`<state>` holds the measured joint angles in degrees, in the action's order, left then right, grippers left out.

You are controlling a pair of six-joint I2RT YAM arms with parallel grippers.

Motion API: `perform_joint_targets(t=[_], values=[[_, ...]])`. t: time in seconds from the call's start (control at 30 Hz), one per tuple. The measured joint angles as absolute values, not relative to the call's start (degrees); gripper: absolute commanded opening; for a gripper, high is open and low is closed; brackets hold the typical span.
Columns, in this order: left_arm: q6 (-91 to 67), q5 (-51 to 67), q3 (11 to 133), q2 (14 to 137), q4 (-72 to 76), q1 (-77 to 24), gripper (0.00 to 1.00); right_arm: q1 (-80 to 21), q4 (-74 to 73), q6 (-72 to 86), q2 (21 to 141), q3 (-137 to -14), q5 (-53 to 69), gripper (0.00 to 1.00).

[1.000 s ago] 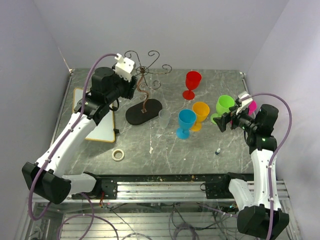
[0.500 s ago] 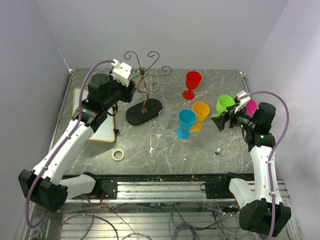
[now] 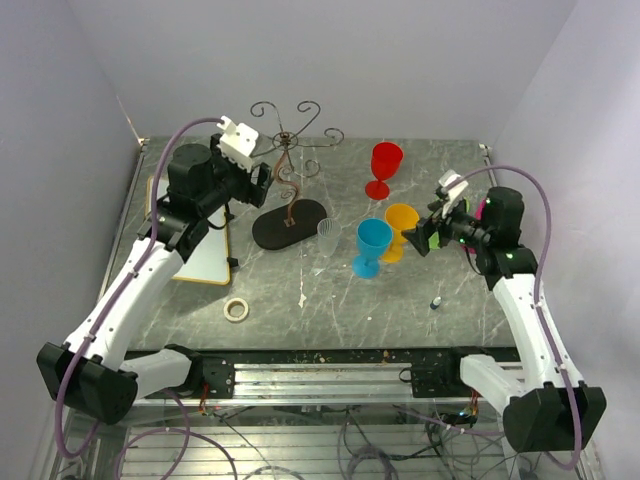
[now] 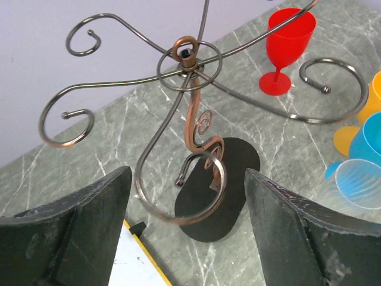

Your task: Place the wine glass upside down on the wine glass rack

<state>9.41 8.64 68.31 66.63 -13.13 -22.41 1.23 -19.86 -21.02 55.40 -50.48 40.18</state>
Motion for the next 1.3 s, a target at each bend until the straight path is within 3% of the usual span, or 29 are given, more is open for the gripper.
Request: perform_joint_targets(t=[0.17, 0.57, 1.3], values=[[9.65, 9.1, 68.99, 65.76, -13.91, -20.43, 0.99, -6.2, -20.1, -23.11, 57.14, -50.54, 37.71, 0.98], [11.42, 13.21, 73.52, 63.4, -20.21, -17.67, 1.0, -14.92, -20.82, -25.69, 63.83, -55.55, 37.93, 0.9], [11.49, 18.79, 72.79, 56.27, -26.85, -11.4, 0.99, -36.49, -25.36, -35.64, 76.14, -67.31, 35.51, 0.58]])
